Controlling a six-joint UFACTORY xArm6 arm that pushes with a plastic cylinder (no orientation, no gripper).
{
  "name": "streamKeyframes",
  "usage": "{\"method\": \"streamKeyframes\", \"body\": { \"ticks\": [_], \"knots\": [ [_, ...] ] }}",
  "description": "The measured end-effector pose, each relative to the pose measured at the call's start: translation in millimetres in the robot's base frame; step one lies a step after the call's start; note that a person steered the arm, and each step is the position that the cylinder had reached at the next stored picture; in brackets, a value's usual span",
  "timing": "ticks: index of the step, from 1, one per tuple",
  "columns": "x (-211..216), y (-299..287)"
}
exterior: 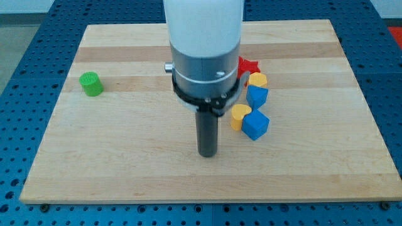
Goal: Move the blue cube left to the blue traingle
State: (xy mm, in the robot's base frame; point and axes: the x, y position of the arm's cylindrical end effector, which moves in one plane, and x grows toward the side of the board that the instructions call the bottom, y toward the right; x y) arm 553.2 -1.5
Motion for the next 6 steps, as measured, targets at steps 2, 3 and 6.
{"method": "streamKeyframes", "body": {
  "ticks": [2, 3, 6],
  "knots": [
    [1.6, 64.2],
    [-1.0, 94.9],
    [-33.1, 118.8]
  ]
}}
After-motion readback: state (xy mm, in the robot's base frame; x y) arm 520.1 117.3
